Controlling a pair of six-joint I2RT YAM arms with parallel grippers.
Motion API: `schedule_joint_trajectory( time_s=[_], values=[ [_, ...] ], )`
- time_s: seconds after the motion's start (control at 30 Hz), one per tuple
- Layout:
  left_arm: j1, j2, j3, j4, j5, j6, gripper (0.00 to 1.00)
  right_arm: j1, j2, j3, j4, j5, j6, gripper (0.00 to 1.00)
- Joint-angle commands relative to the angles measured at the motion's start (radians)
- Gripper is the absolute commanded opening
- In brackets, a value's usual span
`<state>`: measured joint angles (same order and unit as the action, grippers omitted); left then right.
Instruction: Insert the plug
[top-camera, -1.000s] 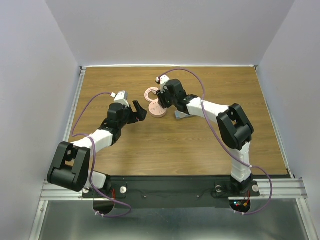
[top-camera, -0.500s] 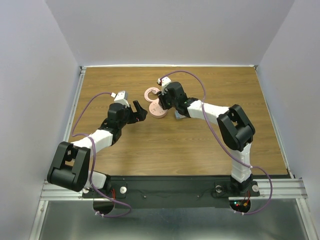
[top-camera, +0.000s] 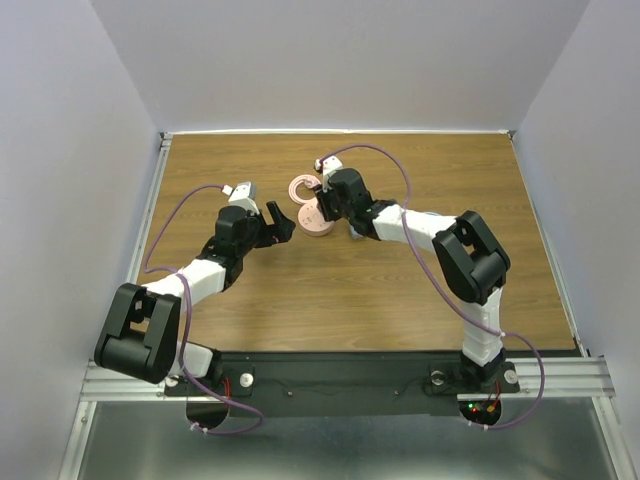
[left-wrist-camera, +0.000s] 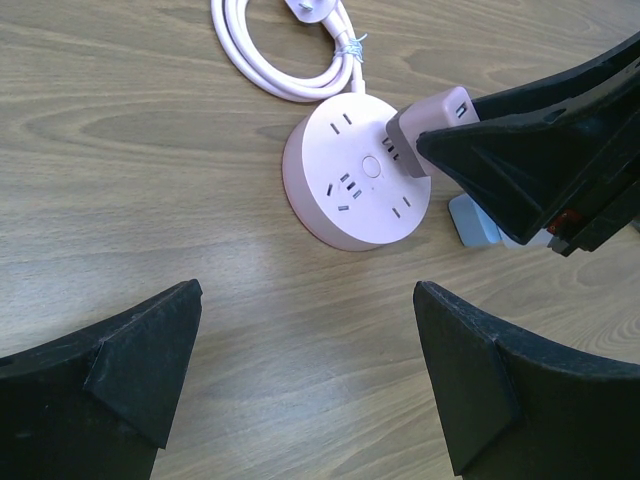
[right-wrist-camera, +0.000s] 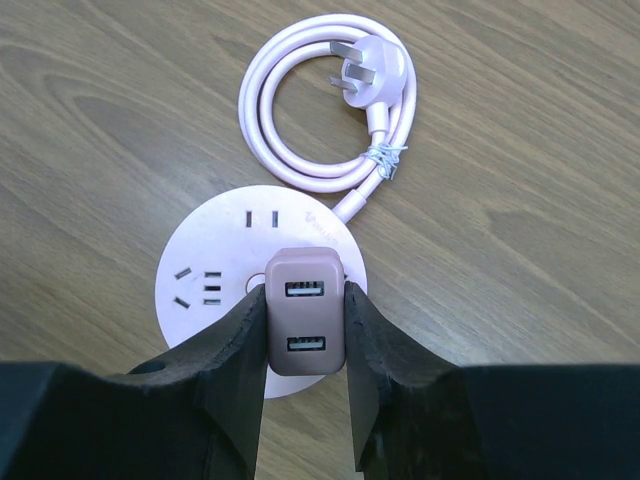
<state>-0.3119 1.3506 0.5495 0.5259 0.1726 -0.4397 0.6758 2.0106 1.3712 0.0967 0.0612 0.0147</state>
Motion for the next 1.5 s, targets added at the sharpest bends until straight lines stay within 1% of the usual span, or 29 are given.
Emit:
schedule_joint_trajectory(
  time_s=[0.0,0.3,0.47,0.53,0.8,0.97,1.13,1.33,1.37,1.47],
  values=[
    [0.007,-0.007,0.000,0.029,0.011,0.019,0.99,0.033,0.057,-0.067,-0.176,0.006,0.001,0.00],
    [0.008,-0.042,-0.010,0.025,-0.001,0.021,0.99,0.034,0.082,-0.104,-0.173,-0.034,0.025,0.00],
    [0.008,-0.059,-0.003,0.017,0.001,0.018,0.99,0.036,0.099,-0.083,-0.175,-0.057,0.045,0.00],
    [0.008,-0.068,-0.003,0.011,-0.002,0.018,0.99,0.034,0.111,-0.072,-0.175,-0.092,0.051,0.00],
    [0.008,-0.085,0.000,-0.003,-0.010,0.022,0.99,0.034,0.146,-0.063,-0.204,-0.093,0.057,0.00],
    [0.008,-0.082,0.003,-0.003,-0.002,0.018,0.99,0.036,0.188,0.015,-0.293,-0.095,0.062,0.00],
    [0.007,-0.088,-0.002,-0.004,-0.007,0.019,0.99,0.034,0.227,0.074,-0.325,-0.080,0.070,0.00],
    [0.008,-0.094,-0.006,-0.004,-0.004,0.019,0.99,0.034,0.273,0.153,-0.411,-0.067,0.076,0.00],
    [0.008,-0.094,-0.006,-0.004,-0.005,0.016,0.99,0.034,0.283,0.164,-0.420,-0.034,0.076,0.00],
    [0.008,-0.091,-0.005,-0.004,-0.004,0.018,0.99,0.034,0.290,0.178,-0.437,-0.029,0.082,0.00]
  ],
)
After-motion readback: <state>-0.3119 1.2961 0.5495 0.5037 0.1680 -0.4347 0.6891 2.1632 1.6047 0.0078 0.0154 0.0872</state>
